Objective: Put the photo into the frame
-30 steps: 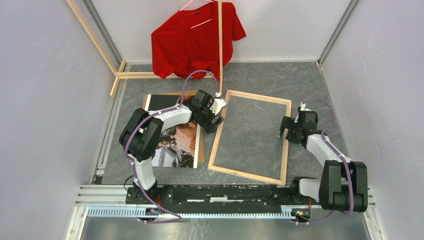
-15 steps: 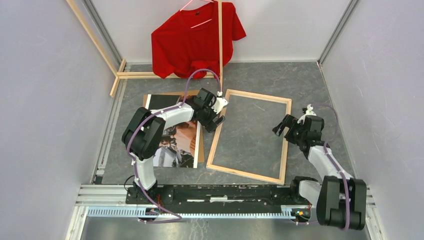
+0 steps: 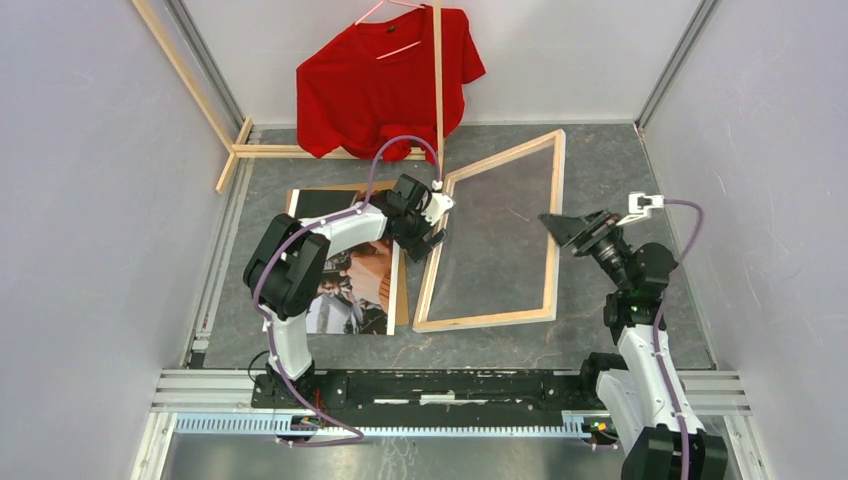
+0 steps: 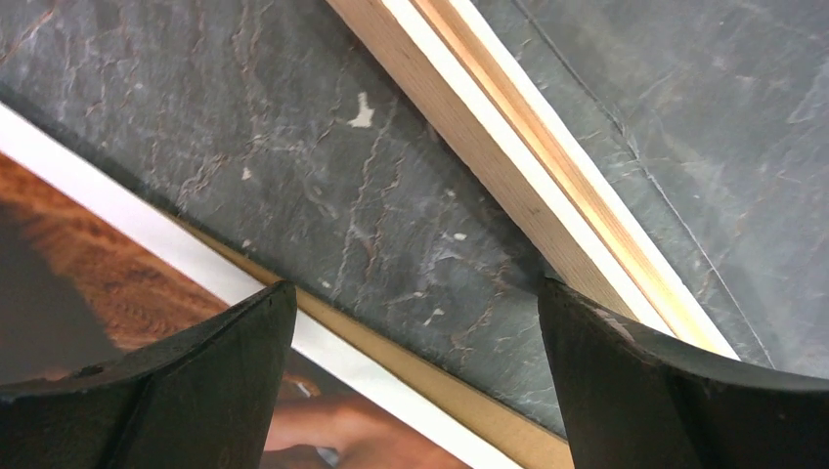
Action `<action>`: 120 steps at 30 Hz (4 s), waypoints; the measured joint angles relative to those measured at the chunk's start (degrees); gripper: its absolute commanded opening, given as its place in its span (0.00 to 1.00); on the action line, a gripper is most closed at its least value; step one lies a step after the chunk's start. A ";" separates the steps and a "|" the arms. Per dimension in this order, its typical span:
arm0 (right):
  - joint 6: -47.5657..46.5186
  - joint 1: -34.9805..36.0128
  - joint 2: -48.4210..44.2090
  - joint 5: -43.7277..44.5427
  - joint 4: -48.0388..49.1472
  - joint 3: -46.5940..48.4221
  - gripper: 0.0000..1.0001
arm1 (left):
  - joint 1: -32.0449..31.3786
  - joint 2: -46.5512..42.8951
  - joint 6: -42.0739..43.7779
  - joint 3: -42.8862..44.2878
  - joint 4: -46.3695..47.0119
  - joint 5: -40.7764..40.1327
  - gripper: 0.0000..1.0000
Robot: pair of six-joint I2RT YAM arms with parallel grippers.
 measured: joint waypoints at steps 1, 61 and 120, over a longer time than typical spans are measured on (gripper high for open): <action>1.75 0.63 -0.07 -3.10 0.46 0.09 0.95 | -0.07 0.02 0.00 0.00 0.35 0.44 1.00; 19.69 15.56 6.12 -5.18 -2.86 11.61 0.75 | -27.82 -14.12 -18.53 38.45 -30.05 7.28 1.00; -33.86 11.43 13.84 17.88 -59.63 11.58 0.19 | -24.87 -18.34 0.39 44.98 -37.44 -23.37 0.02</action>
